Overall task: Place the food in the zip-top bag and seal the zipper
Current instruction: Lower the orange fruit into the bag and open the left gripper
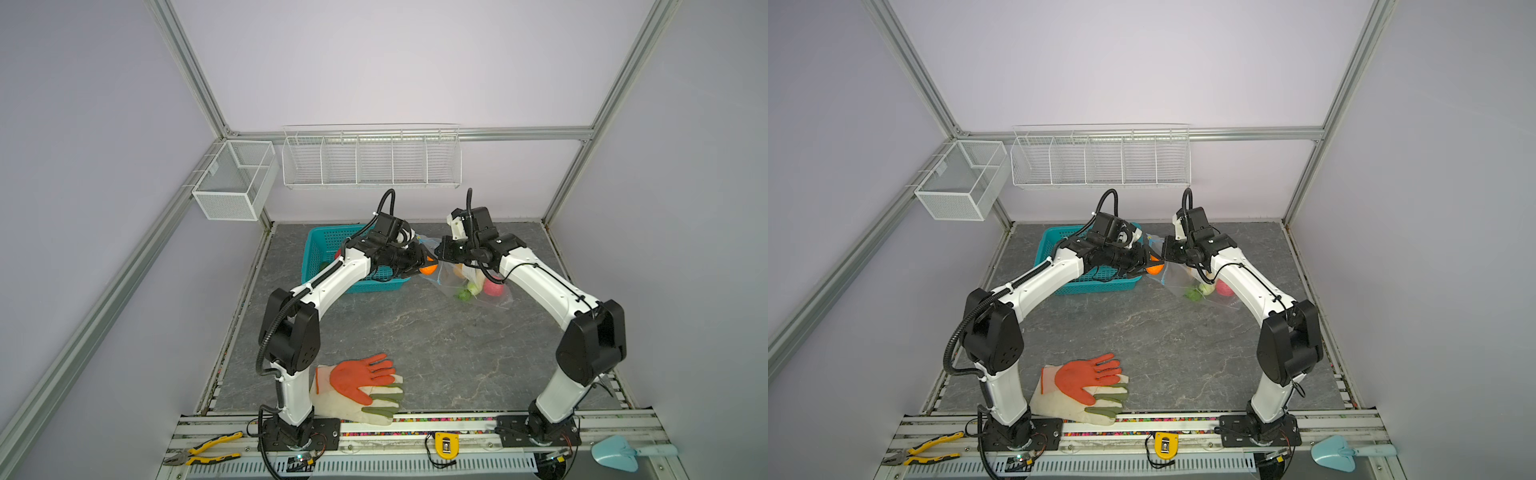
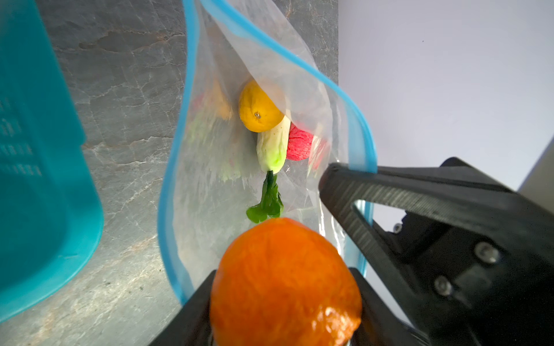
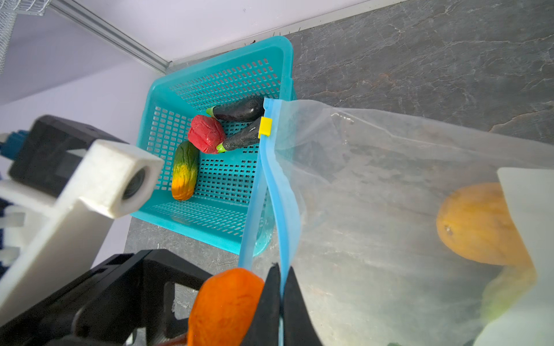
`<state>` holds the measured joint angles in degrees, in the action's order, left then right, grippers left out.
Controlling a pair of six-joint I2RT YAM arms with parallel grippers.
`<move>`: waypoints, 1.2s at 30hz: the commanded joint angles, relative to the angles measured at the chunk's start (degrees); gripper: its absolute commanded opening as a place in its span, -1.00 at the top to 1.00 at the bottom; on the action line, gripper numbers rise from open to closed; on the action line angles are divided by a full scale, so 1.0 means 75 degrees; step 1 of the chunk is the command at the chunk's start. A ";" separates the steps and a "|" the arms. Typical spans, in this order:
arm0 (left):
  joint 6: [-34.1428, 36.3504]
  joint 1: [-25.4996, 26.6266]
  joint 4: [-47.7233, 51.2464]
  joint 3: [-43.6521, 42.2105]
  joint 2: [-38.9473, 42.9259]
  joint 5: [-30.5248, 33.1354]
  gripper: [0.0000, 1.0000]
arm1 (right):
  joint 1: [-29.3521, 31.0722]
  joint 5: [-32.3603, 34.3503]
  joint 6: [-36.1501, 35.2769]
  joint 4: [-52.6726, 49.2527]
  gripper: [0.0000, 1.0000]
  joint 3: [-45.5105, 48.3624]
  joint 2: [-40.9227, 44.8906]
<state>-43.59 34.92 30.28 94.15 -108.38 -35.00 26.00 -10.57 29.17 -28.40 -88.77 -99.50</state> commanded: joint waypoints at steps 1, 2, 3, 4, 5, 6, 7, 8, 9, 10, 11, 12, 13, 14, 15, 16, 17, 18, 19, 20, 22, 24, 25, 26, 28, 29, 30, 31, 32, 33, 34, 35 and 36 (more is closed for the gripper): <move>0.0011 0.0055 -0.0050 -0.0073 -0.0080 -0.0078 -0.31 | 0.0058 -0.0090 0.0066 0.0117 0.86 -0.0106 -0.0018; 0.0006 0.0055 -0.0053 -0.0064 -0.0069 -0.0074 -0.33 | 0.0054 -0.0091 0.0064 0.0108 0.86 -0.0106 -0.0020; 0.0004 0.0055 -0.0053 -0.0060 -0.0071 -0.0071 -0.36 | 0.0052 -0.0089 0.0072 0.0110 0.86 -0.0108 -0.0022; 0.0004 0.0055 -0.0052 -0.0061 -0.0070 -0.0067 -0.37 | 0.0054 -0.0091 0.0066 0.0108 0.86 -0.0106 -0.0022; 0.0010 0.0067 -0.0053 -0.0061 -0.0069 -0.0067 -0.39 | 0.0050 -0.0091 0.0072 0.0111 0.86 -0.0105 -0.0022; 0.0004 0.0070 -0.0049 -0.0061 -0.0069 -0.0067 -0.41 | 0.0052 -0.0091 0.0072 0.0110 0.86 -0.0106 -0.0022; 0.0004 0.0067 -0.0051 -0.0067 -0.0069 -0.0056 -0.42 | 0.0059 -0.0082 0.0072 0.0114 0.86 -0.0111 -0.0020; 0.0004 0.0067 -0.0047 -0.0068 -0.0071 -0.0055 -0.44 | 0.0050 -0.0085 0.0072 0.0111 0.86 -0.0105 -0.0012; 0.0004 0.0067 -0.0050 -0.0067 -0.0075 -0.0055 -0.44 | 0.0051 -0.0091 0.0071 0.0127 0.86 -0.0110 -0.0020; 0.0010 0.0067 -0.0049 -0.0061 -0.0075 -0.0052 -0.45 | 0.0052 -0.0094 0.0070 0.0128 0.86 -0.0105 -0.0022; 0.0006 0.0067 -0.0053 -0.0061 -0.0069 -0.0044 -0.45 | 0.0057 -0.0091 0.0065 0.0124 0.86 -0.0112 -0.0011; 0.0004 0.0067 -0.0052 -0.0060 -0.0072 -0.0042 -0.45 | 0.0046 -0.0091 0.0064 0.0121 0.86 -0.0113 -0.0010; 0.0008 0.0067 -0.0052 -0.0061 -0.0069 -0.0044 -0.46 | 0.0060 -0.0084 0.0057 0.0121 0.86 -0.0117 -0.0010; 0.0003 0.0067 -0.0052 -0.0061 -0.0069 -0.0043 -0.47 | 0.0054 -0.0091 0.0060 0.0124 0.86 -0.0118 0.0001; 0.0004 0.0067 -0.0052 -0.0061 -0.0059 -0.0035 -0.48 | 0.0057 -0.0080 0.0060 0.0120 0.86 -0.0121 0.0002; 0.0021 0.0067 -0.0046 -0.0061 -0.0058 -0.0028 -0.49 | 0.0060 -0.0077 0.0059 0.0123 0.86 -0.0118 0.0002; 0.0021 0.0067 -0.0053 -0.0061 -0.0052 -0.0032 -0.50 | 0.0054 -0.0073 0.0057 0.0129 0.86 -0.0117 0.0002; 0.0016 0.0067 -0.0051 -0.0061 -0.0036 -0.0023 -0.52 | 0.0052 -0.0079 0.0060 0.0122 0.86 -0.0117 0.0002; 0.0021 0.0067 -0.0059 -0.0073 -0.0034 -0.0020 -0.52 | 0.0059 -0.0076 0.0056 0.0118 0.86 -0.0125 0.0002; 0.0015 0.0067 -0.0064 -0.0073 -0.0024 -0.0017 -0.52 | 0.0049 -0.0079 0.0062 0.0121 0.86 -0.0128 0.0013; 0.0021 0.0067 -0.0065 -0.0081 -0.0018 -0.0017 -0.53 | 0.0049 -0.0079 0.0060 0.0115 0.86 -0.0130 0.0013; 0.0013 0.0067 -0.0075 -0.0094 -0.0010 -0.0009 -0.52 | 0.0054 -0.0079 0.0066 0.0116 0.86 -0.0135 0.0013; 0.0011 0.0067 -0.0065 -0.0092 -0.0010 0.0003 -0.51 | 0.0059 -0.0079 0.0060 0.0109 0.86 -0.0139 0.0013; 0.0003 0.0067 -0.0070 -0.0096 -0.0007 0.0009 -0.51 | 0.0056 -0.0079 0.0065 0.0108 0.86 -0.0140 0.0013; -0.0001 0.0067 -0.0068 -0.0096 -0.0002 0.0006 -0.50 | 0.0047 -0.0079 0.0069 0.0115 0.86 -0.0141 0.0013; -0.0002 0.0066 -0.0073 -0.0102 -0.0010 0.0004 -0.50 | 0.0055 -0.0076 0.0072 0.0117 0.86 -0.0142 0.0019; -0.0004 0.0067 -0.0077 -0.0108 -0.0002 0.0000 -0.49 | 0.0057 -0.0076 0.0065 0.0108 0.86 -0.0129 0.0013; -0.0002 0.0067 -0.0076 -0.0108 0.0001 0.0010 -0.49 | 0.0059 -0.0081 0.0072 0.0110 0.86 -0.0129 0.0012; 0.0006 0.0067 -0.0073 -0.0118 0.0006 0.0018 -0.49 | 0.0049 -0.0079 0.0072 0.0109 0.86 -0.0135 0.0013; -0.0009 0.0067 -0.0073 -0.0120 0.0012 0.0017 -0.49 | 0.0056 -0.0073 0.0066 0.0112 0.86 -0.0126 0.0007; -0.0002 0.0067 -0.0079 -0.0119 0.0013 0.0015 -0.49 | 0.0051 -0.0079 0.0064 0.0110 0.86 -0.0126 0.0013; 0.0001 0.0067 -0.0075 -0.0111 0.0033 0.0014 -0.49 | 0.0050 -0.0079 0.0070 0.0108 0.86 -0.0126 0.0013; 0.0024 0.0067 -0.0052 -0.0101 0.0054 0.0036 -0.49 | 0.0061 -0.0079 0.0072 0.0112 0.86 -0.0117 0.0013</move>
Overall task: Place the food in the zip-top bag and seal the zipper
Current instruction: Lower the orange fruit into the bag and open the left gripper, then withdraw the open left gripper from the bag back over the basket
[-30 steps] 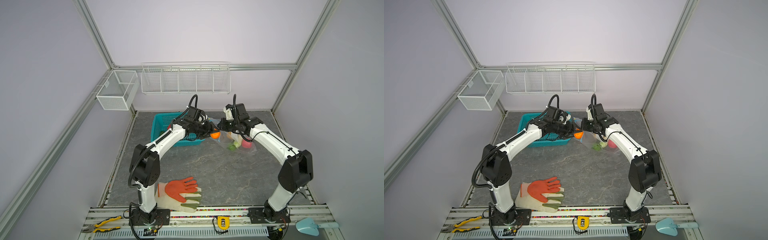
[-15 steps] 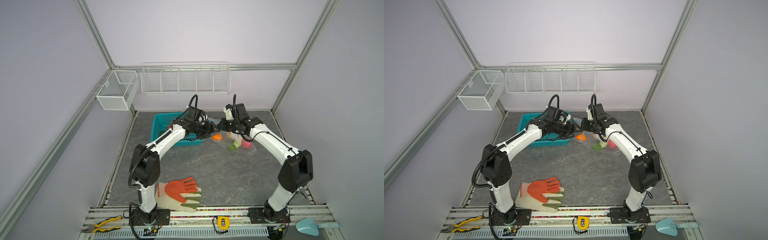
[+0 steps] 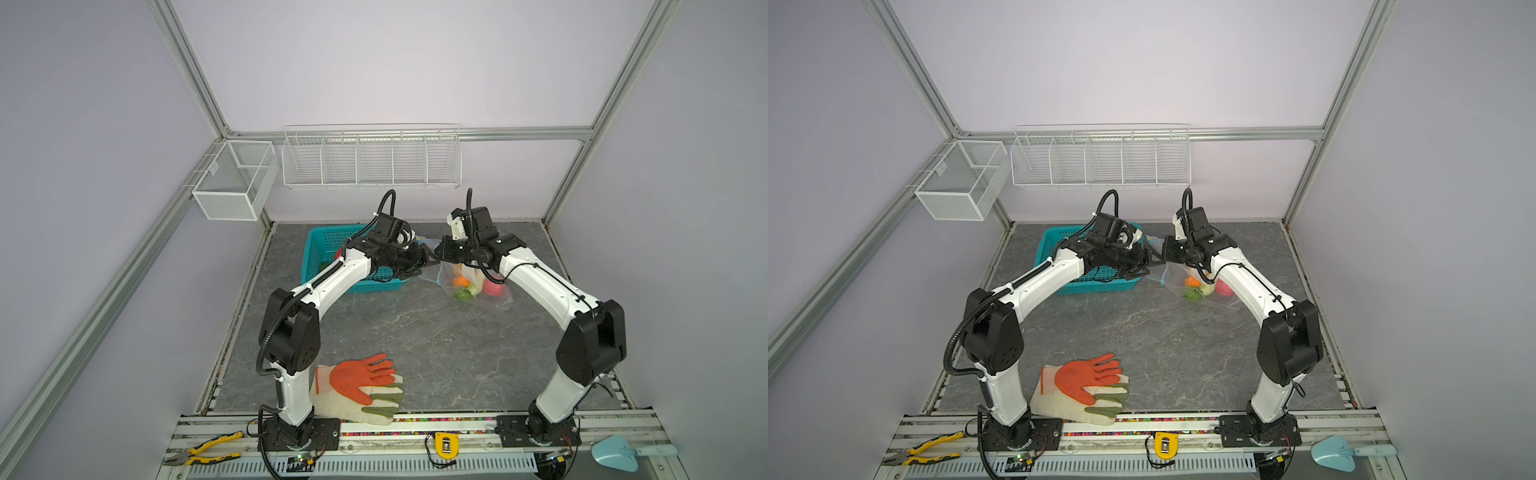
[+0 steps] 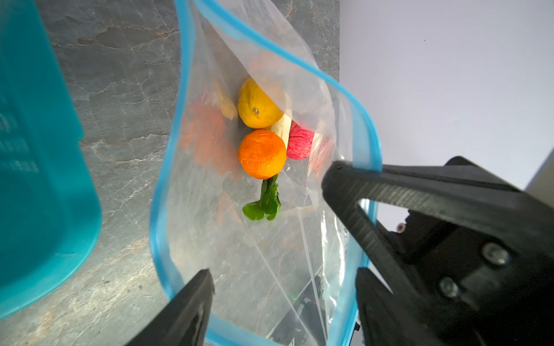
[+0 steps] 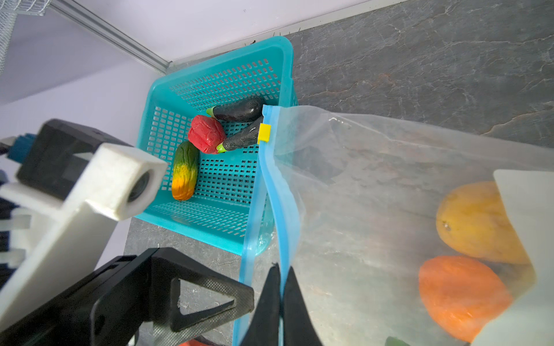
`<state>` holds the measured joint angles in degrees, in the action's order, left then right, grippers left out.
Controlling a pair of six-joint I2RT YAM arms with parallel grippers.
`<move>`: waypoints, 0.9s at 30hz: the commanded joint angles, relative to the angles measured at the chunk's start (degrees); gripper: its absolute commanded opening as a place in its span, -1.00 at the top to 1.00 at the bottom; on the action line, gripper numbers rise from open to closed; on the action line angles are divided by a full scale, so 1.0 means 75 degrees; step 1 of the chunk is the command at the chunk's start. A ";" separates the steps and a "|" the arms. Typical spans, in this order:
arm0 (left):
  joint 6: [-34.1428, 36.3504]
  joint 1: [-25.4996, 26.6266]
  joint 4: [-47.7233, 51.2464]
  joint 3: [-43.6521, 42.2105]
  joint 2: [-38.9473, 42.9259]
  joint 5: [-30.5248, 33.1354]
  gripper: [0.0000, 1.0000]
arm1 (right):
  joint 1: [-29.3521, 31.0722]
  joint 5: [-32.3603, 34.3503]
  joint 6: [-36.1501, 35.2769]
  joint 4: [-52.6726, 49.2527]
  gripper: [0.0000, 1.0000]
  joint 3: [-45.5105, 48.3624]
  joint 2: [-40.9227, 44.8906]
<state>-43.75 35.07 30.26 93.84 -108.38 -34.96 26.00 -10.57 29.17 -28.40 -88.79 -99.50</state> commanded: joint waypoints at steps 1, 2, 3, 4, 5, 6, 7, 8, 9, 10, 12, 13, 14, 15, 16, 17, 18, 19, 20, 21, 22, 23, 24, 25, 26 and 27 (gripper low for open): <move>0.0084 0.0047 0.0005 -0.0028 0.0080 0.0072 -0.49 | 0.0058 -0.0069 0.0072 0.0109 0.86 -0.0120 0.0026; 0.0156 0.0047 0.0112 0.0028 0.0123 0.0156 -0.49 | 0.0056 -0.0068 0.0070 0.0114 0.86 -0.0105 0.0025; 0.0258 0.0038 0.0262 0.0088 0.0183 0.0292 -0.49 | 0.0059 -0.0058 0.0071 0.0102 0.86 -0.0101 0.0042; 0.0375 0.0018 0.0418 0.0162 0.0228 0.0409 -0.49 | 0.0050 -0.0046 0.0071 0.0101 0.86 -0.0085 0.0048; 0.0499 -0.0020 0.0616 0.0238 0.0283 0.0578 -0.49 | 0.0058 -0.0038 0.0066 0.0102 0.86 -0.0069 0.0066; 0.0645 -0.0066 0.0843 0.0315 0.0335 0.0777 -0.49 | 0.0054 -0.0035 0.0072 0.0118 0.86 -0.0045 0.0083; 0.0781 -0.0123 0.1035 0.0374 0.0367 0.0950 -0.49 | 0.0050 -0.0044 0.0078 0.0152 0.86 -0.0012 0.0101; 0.0888 -0.0210 0.1250 0.0440 0.0410 0.1124 -0.49 | 0.0058 -0.0033 0.0093 0.0194 0.86 0.0036 0.0124; 0.0989 -0.0313 0.1424 0.0486 0.0464 0.1282 -0.49 | 0.0055 -0.0022 0.0095 0.0216 0.86 0.0070 0.0139; 0.1066 -0.0408 0.1522 0.0484 0.0520 0.1385 -0.49 | 0.0055 -0.0030 0.0097 0.0215 0.86 0.0081 0.0151; 0.1220 -0.0619 0.1722 0.0502 0.0664 0.1670 -0.49 | 0.0044 -0.0034 0.0107 0.0232 0.86 0.0117 0.0176; 0.1311 -0.0702 0.1818 0.0533 0.0713 0.1785 -0.49 | 0.0048 -0.0043 0.0107 0.0226 0.86 0.0126 0.0187; 0.1405 -0.0796 0.1950 0.0581 0.0757 0.1952 -0.50 | 0.0050 -0.0042 0.0118 0.0228 0.86 0.0141 0.0200; 0.1492 -0.0882 0.2083 0.0632 0.0773 0.2120 -0.51 | 0.0060 -0.0047 0.0117 0.0246 0.86 0.0164 0.0212; 0.1566 -0.0960 0.2203 0.0687 0.0775 0.2292 -0.52 | 0.0055 -0.0049 0.0118 0.0248 0.86 0.0178 0.0233; 0.1628 -0.1052 0.2338 0.0706 0.0762 0.2479 -0.52 | 0.0055 -0.0056 0.0129 0.0260 0.86 0.0183 0.0246; 0.1671 -0.1152 0.2433 0.0698 0.0748 0.2675 -0.53 | 0.0050 -0.0056 0.0130 0.0267 0.86 0.0210 0.0268; 0.1693 -0.1241 0.2515 0.0667 0.0726 0.2843 -0.53 | 0.0058 -0.0059 0.0130 0.0285 0.86 0.0241 0.0288; 0.1705 -0.1375 0.2578 0.0612 0.0699 0.2967 -0.53 | 0.0055 -0.0056 0.0138 0.0315 0.86 0.0278 0.0311; 0.1704 -0.1510 0.2598 0.0513 0.0692 0.3044 -0.52 | 0.0050 -0.0044 0.0138 0.0322 0.86 0.0306 0.0338; 0.1708 -0.1647 0.2607 0.0428 0.0682 0.3108 -0.52 | 0.0050 -0.0046 0.0141 0.0328 0.86 0.0338 0.0361; 0.1709 -0.1810 0.2640 0.0344 0.0673 0.3201 -0.52 | 0.0046 -0.0044 0.0142 0.0340 0.86 0.0359 0.0387; 0.1740 -0.1984 0.2677 0.0287 0.0659 0.3279 -0.52 | 0.0058 -0.0044 0.0139 0.0340 0.86 0.0376 0.0408; 0.1777 -0.2113 0.2756 0.0262 0.0636 0.3387 -0.53 | 0.0059 -0.0027 0.0130 0.0352 0.86 0.0399 0.0422; 0.1774 -0.2280 0.2872 0.0270 0.0598 0.3552 -0.53 | 0.0050 -0.0024 0.0130 0.0343 0.86 0.0424 0.0440; 0.1831 -0.2433 0.2972 0.0293 0.0563 0.3687 -0.53 | 0.0059 -0.0022 0.0124 0.0347 0.86 0.0443 0.0447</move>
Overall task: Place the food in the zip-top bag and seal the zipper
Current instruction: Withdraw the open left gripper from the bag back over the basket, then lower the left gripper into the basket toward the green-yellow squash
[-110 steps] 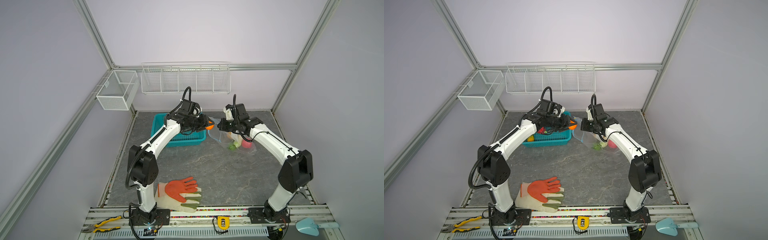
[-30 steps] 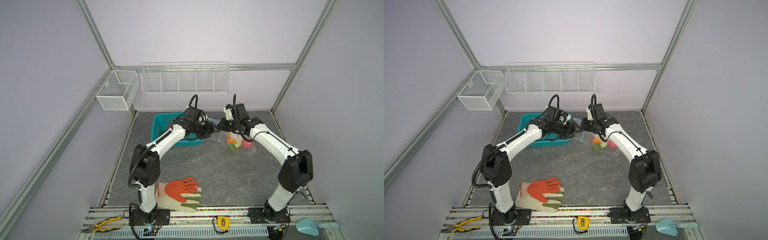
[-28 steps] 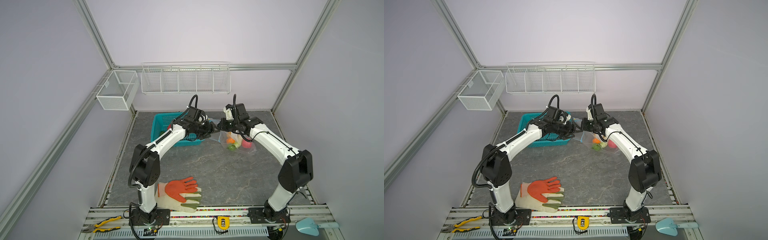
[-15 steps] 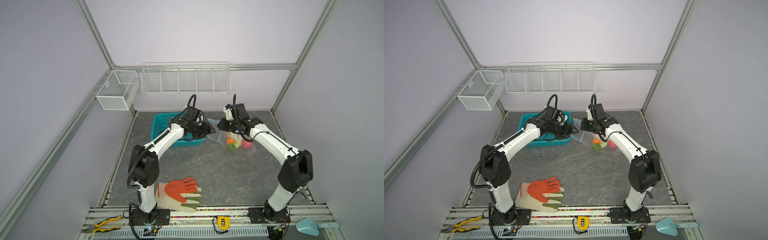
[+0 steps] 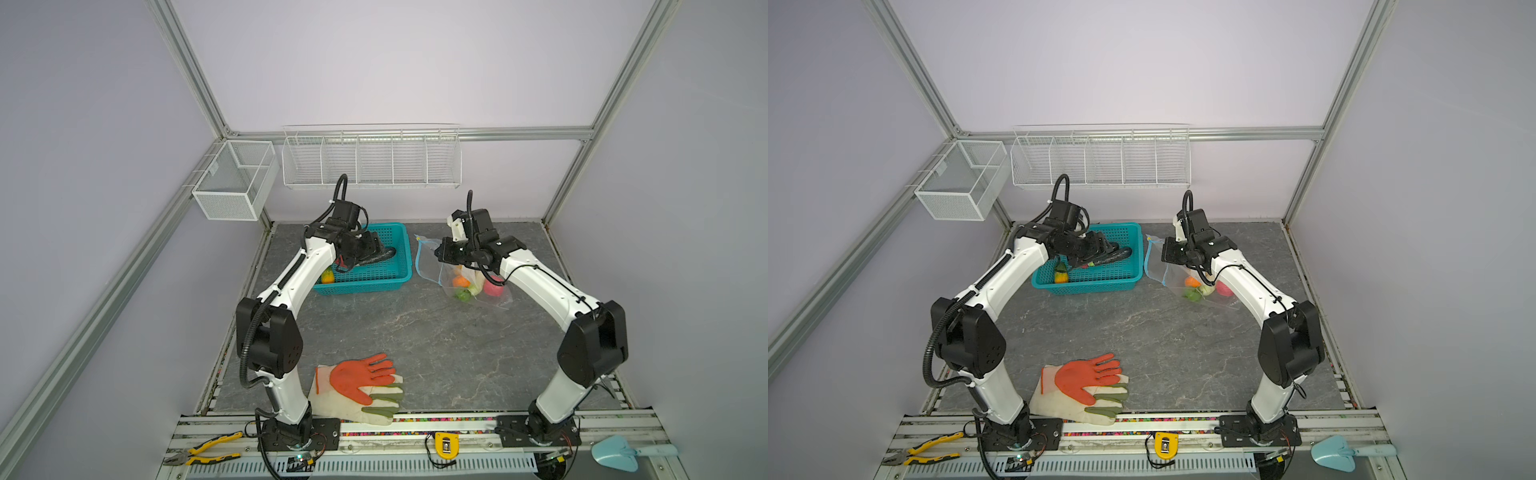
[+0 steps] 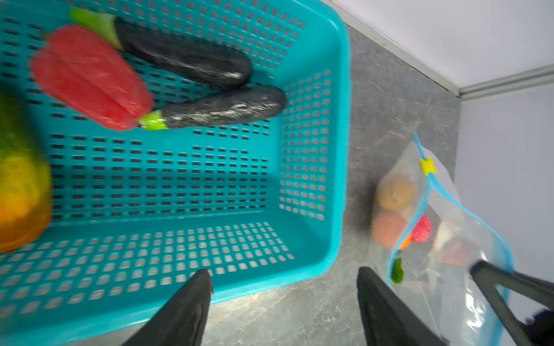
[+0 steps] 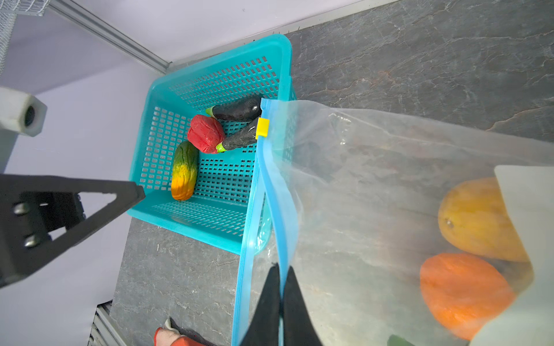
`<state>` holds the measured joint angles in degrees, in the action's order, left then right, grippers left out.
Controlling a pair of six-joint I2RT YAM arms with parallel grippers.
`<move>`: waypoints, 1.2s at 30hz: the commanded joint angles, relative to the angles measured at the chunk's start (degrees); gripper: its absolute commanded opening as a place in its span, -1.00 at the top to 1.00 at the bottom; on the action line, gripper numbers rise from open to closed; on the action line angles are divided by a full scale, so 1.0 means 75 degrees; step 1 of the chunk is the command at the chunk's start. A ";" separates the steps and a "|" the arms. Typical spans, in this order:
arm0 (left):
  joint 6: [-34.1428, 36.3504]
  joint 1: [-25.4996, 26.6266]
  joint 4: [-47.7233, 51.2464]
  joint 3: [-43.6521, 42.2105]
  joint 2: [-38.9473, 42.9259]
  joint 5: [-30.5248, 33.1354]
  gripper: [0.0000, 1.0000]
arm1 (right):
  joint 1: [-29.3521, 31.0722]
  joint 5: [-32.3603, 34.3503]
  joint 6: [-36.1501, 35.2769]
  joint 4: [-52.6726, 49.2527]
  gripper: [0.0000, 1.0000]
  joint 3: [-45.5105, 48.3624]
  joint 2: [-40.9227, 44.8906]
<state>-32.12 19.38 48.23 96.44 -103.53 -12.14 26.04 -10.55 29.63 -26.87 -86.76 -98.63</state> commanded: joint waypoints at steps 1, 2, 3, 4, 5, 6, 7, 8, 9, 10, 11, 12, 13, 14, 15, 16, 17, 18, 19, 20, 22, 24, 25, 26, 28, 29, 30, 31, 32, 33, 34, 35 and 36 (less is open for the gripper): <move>0.0318 -0.0455 0.0677 -0.0039 -0.0113 0.0818 -0.53 | 0.0051 -0.0032 0.0068 0.0153 0.86 0.0188 0.0341; 0.0339 -0.0577 0.0787 -0.0020 -0.0175 0.1070 -0.53 | 0.0044 -0.0045 0.0063 0.0152 0.86 0.0183 0.0342; 0.0376 -0.0698 0.0907 0.0004 -0.0252 0.1227 -0.53 | 0.0051 -0.0058 0.0066 0.0153 0.86 0.0188 0.0342; 0.0422 -0.0790 0.1005 0.0036 -0.0344 0.1282 -0.53 | 0.0049 -0.0059 0.0066 0.0152 0.86 0.0201 0.0342; 0.0472 -0.0904 0.1108 0.0095 -0.0453 0.1414 -0.53 | 0.0043 -0.0063 0.0069 0.0165 0.86 0.0221 0.0353; 0.0508 -0.0977 0.1252 0.0179 -0.0569 0.1578 -0.52 | 0.0054 -0.0048 0.0069 0.0190 0.86 0.0251 0.0365; 0.0577 -0.1009 0.1337 0.0245 -0.0675 0.1674 -0.51 | 0.0047 -0.0038 0.0069 0.0198 0.86 0.0265 0.0360; 0.0608 -0.1045 0.1421 0.0334 -0.0789 0.1854 -0.50 | 0.0048 -0.0039 0.0069 0.0216 0.86 0.0273 0.0354; 0.0613 -0.1070 0.1596 0.0469 -0.0919 0.2081 -0.48 | 0.0049 -0.0046 0.0078 0.0220 0.86 0.0286 0.0339; 0.0677 -0.1075 0.1705 0.0585 -0.1059 0.2245 -0.45 | 0.0045 -0.0065 0.0073 0.0225 0.86 0.0288 0.0330; 0.0721 -0.1079 0.1834 0.0725 -0.1214 0.2413 -0.43 | 0.0048 -0.0070 0.0080 0.0226 0.86 0.0282 0.0313; 0.0751 -0.1072 0.1961 0.0850 -0.1377 0.2538 -0.41 | 0.0047 -0.0082 0.0075 0.0232 0.86 0.0280 0.0307; 0.0771 -0.1079 0.2019 0.0922 -0.1494 0.2599 -0.38 | 0.0054 -0.0082 0.0070 0.0233 0.86 0.0281 0.0297; 0.0783 -0.1073 0.2066 0.0984 -0.1616 0.2663 -0.36 | 0.0050 -0.0079 0.0066 0.0232 0.86 0.0268 0.0288; 0.0784 -0.1074 0.2096 0.1024 -0.1729 0.2723 -0.34 | 0.0051 -0.0082 0.0058 0.0241 0.86 0.0257 0.0275; 0.0800 -0.1078 0.2102 0.1038 -0.1805 0.2781 -0.33 | 0.0049 -0.0082 0.0047 0.0237 0.86 0.0256 0.0266; 0.0798 -0.1072 0.2093 0.1045 -0.1881 0.2844 -0.31 | 0.0045 -0.0082 0.0044 0.0232 0.86 0.0240 0.0251; 0.0799 -0.1072 0.2098 0.1066 -0.1941 0.2901 -0.29 | 0.0041 -0.0082 0.0034 0.0232 0.86 0.0245 0.0242; 0.0796 -0.1072 0.2096 0.1072 -0.1991 0.2978 -0.28 | 0.0051 -0.0087 0.0034 0.0220 0.86 0.0229 0.0237; 0.0769 -0.1072 0.2100 0.1085 -0.2060 0.3053 -0.27 | 0.0035 -0.0088 0.0034 0.0231 0.86 0.0231 0.0219; 0.0767 -0.1072 0.2046 0.1105 -0.2152 0.3130 -0.24 | 0.0041 -0.0104 0.0034 0.0232 0.86 0.0227 0.0184; 0.0734 -0.1075 0.2001 0.1160 -0.2264 0.3185 -0.20 | 0.0038 -0.0123 0.0033 0.0241 0.86 0.0207 0.0152; 0.0737 -0.1072 0.2011 0.1217 -0.2332 0.3199 -0.20 | 0.0044 -0.0126 0.0029 0.0249 0.86 0.0200 0.0143; 0.0716 -0.1077 0.2038 0.1285 -0.2415 0.3258 -0.19 | 0.0044 -0.0120 0.0032 0.0239 0.86 0.0197 0.0132; 0.0708 -0.1087 0.2085 0.1387 -0.2570 0.3397 -0.15 | 0.0037 -0.0118 0.0034 0.0239 0.86 0.0189 0.0119; 0.0684 -0.1093 0.2073 0.1407 -0.2648 0.3456 -0.13 | 0.0043 -0.0107 0.0034 0.0232 0.86 0.0189 0.0116; 0.0685 -0.1090 0.2045 0.1414 -0.2691 0.3482 -0.11 | 0.0040 -0.0106 0.0034 0.0237 0.86 0.0182 0.0109; 0.0685 -0.1095 0.2014 0.1414 -0.2741 0.3493 -0.09 | 0.0036 -0.0106 0.0034 0.0241 0.86 0.0187 0.0108; 0.0656 -0.1104 0.1969 0.1425 -0.2786 0.3506 -0.07 | 0.0044 -0.0106 0.0029 0.0227 0.86 0.0177 0.0108; 0.0659 -0.1107 0.1935 0.1419 -0.2826 0.3529 -0.04 | 0.0040 -0.0106 0.0034 0.0229 0.86 0.0177 0.0105; 0.0656 -0.1118 0.1903 0.1414 -0.2855 0.3540 -0.03 | 0.0034 -0.0106 0.0031 0.0226 0.86 0.0178 0.0096; 0.0642 -0.1135 0.1860 0.1403 -0.2882 0.3541 -0.01 | 0.0041 -0.0089 0.0033 0.0215 0.86 0.0178 0.0106; 0.0634 -0.1142 0.1836 0.1402 -0.2919 0.3551 0.00 | 0.0043 -0.0086 0.0032 0.0210 0.86 0.0176 0.0101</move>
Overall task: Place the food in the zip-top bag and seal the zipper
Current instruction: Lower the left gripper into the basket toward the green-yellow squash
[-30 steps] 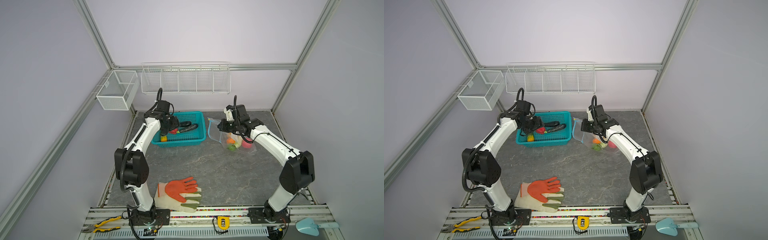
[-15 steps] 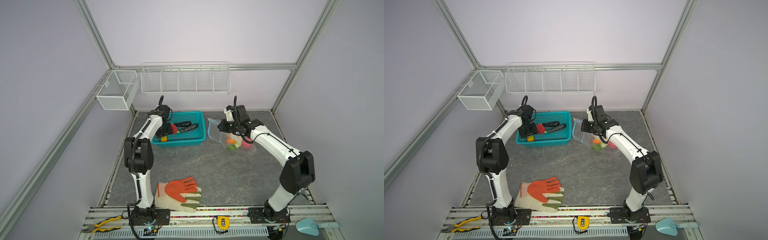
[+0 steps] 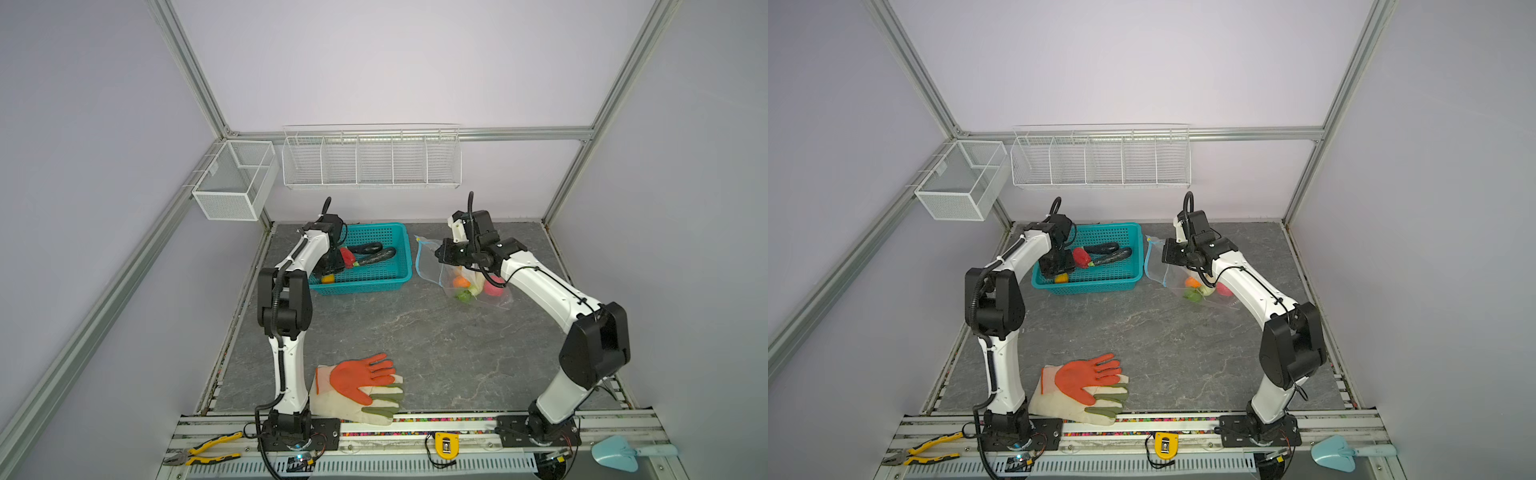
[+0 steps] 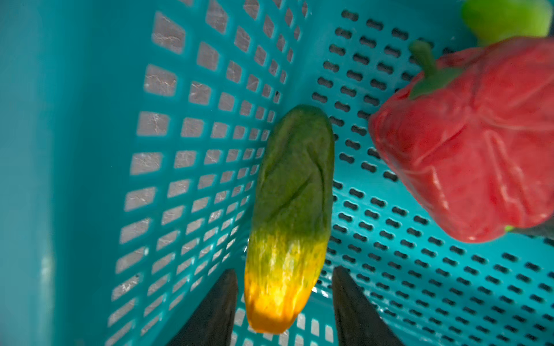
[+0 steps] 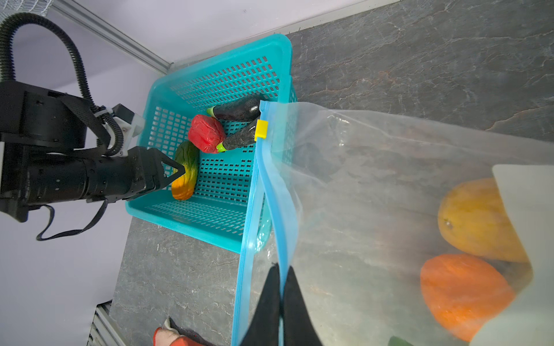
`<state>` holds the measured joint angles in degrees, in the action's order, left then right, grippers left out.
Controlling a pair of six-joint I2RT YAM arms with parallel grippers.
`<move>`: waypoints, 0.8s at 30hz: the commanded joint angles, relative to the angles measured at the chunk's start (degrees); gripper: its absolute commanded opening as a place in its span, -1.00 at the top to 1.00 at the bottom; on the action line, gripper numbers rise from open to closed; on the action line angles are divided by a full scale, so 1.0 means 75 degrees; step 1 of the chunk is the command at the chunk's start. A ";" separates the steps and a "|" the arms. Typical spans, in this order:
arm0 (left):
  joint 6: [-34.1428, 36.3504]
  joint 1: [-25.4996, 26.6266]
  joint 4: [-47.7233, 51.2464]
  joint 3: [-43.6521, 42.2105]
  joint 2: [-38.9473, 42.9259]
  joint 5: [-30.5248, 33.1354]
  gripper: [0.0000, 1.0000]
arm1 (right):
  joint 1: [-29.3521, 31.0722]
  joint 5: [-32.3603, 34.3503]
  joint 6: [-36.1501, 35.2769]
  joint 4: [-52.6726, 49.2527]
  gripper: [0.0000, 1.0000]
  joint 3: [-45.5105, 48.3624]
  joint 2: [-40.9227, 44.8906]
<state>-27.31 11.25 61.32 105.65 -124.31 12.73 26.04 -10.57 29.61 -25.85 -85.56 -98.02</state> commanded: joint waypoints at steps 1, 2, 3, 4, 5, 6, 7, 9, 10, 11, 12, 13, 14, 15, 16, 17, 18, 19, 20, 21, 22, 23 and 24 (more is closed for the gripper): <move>-0.0015 -0.0075 0.0065 0.0175 -0.0187 0.0236 0.00 | 0.0043 -0.0080 0.0034 0.0063 0.86 0.0015 0.0019; -0.0046 -0.0087 0.0052 0.0196 -0.0232 0.0236 0.00 | 0.0040 -0.0076 0.0031 0.0059 0.86 0.0024 0.0020; -0.0044 -0.0102 0.0049 0.0210 -0.0272 0.0226 0.01 | 0.0037 -0.0076 0.0037 0.0060 0.86 0.0018 0.0004; -0.0043 -0.0112 0.0033 0.0220 -0.0306 0.0216 0.01 | 0.0037 -0.0079 0.0037 0.0062 0.86 0.0014 0.0003; -0.0054 -0.0125 0.0018 0.0233 -0.0339 0.0185 0.00 | 0.0043 -0.0078 0.0037 0.0060 0.86 0.0006 0.0003; -0.0046 -0.0134 -0.0006 0.0246 -0.0377 0.0138 -0.01 | 0.0043 -0.0076 0.0037 0.0054 0.86 -0.0009 -0.0003; -0.0043 -0.0146 -0.0029 0.0257 -0.0411 0.0095 -0.03 | 0.0041 -0.0078 0.0037 0.0048 0.86 -0.0018 -0.0009; -0.0045 -0.0148 -0.0069 0.0290 -0.0479 -0.0006 -0.04 | 0.0041 -0.0079 0.0037 0.0036 0.86 -0.0047 -0.0030; -0.0043 -0.0146 -0.0080 0.0296 -0.0503 -0.0048 -0.05 | 0.0042 -0.0079 0.0035 0.0024 0.86 -0.0057 -0.0052; -0.0053 -0.0146 -0.0098 0.0294 -0.0530 -0.0107 -0.05 | 0.0044 -0.0078 0.0036 0.0021 0.86 -0.0065 -0.0055; -0.0066 -0.0142 -0.0116 0.0293 -0.0534 -0.0166 -0.05 | 0.0035 -0.0079 0.0037 0.0016 0.86 -0.0085 -0.0070; -0.0066 -0.0142 -0.0133 0.0284 -0.0548 -0.0217 -0.06 | 0.0034 -0.0079 0.0037 0.0005 0.86 -0.0088 -0.0077; -0.0081 -0.0143 -0.0159 0.0260 -0.0550 -0.0281 -0.05 | 0.0043 -0.0075 0.0037 0.0006 0.86 -0.0090 -0.0079; -0.0091 -0.0140 -0.0178 0.0237 -0.0552 -0.0341 -0.06 | 0.0044 -0.0078 0.0036 0.0002 0.86 -0.0104 -0.0079; -0.0092 -0.0149 -0.0206 0.0213 -0.0535 -0.0390 -0.06 | 0.0040 -0.0079 0.0037 0.0002 0.86 -0.0107 -0.0091; -0.0114 -0.0143 -0.0240 0.0178 -0.0526 -0.0461 -0.06 | 0.0049 -0.0079 0.0037 0.0003 0.86 -0.0112 -0.0090; -0.0127 -0.0145 -0.0265 0.0144 -0.0514 -0.0529 -0.06 | 0.0049 -0.0079 0.0036 0.0005 0.86 -0.0123 -0.0105; -0.0135 -0.0141 -0.0296 0.0118 -0.0515 -0.0585 -0.06 | 0.0042 -0.0085 0.0045 0.0009 0.86 -0.0127 -0.0114; -0.0141 -0.0141 -0.0322 0.0095 -0.0519 -0.0638 -0.06 | 0.0045 -0.0091 0.0049 0.0002 0.86 -0.0135 -0.0125; -0.0150 -0.0140 -0.0337 0.0073 -0.0522 -0.0671 -0.06 | 0.0051 -0.0102 0.0049 0.0002 0.86 -0.0148 -0.0133; -0.0146 -0.0140 -0.0353 0.0061 -0.0522 -0.0680 -0.06 | 0.0051 -0.0103 0.0040 -0.0008 0.86 -0.0159 -0.0138; -0.0143 -0.0141 -0.0350 0.0053 -0.0532 -0.0688 -0.06 | 0.0046 -0.0103 0.0049 -0.0022 0.86 -0.0159 -0.0138; -0.0144 -0.0142 -0.0361 0.0036 -0.0532 -0.0694 -0.05 | 0.0049 -0.0103 0.0048 -0.0011 0.86 -0.0172 -0.0139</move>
<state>-27.90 10.48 58.37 106.32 -127.52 8.54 26.04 -10.57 29.61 -25.85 -85.60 -98.06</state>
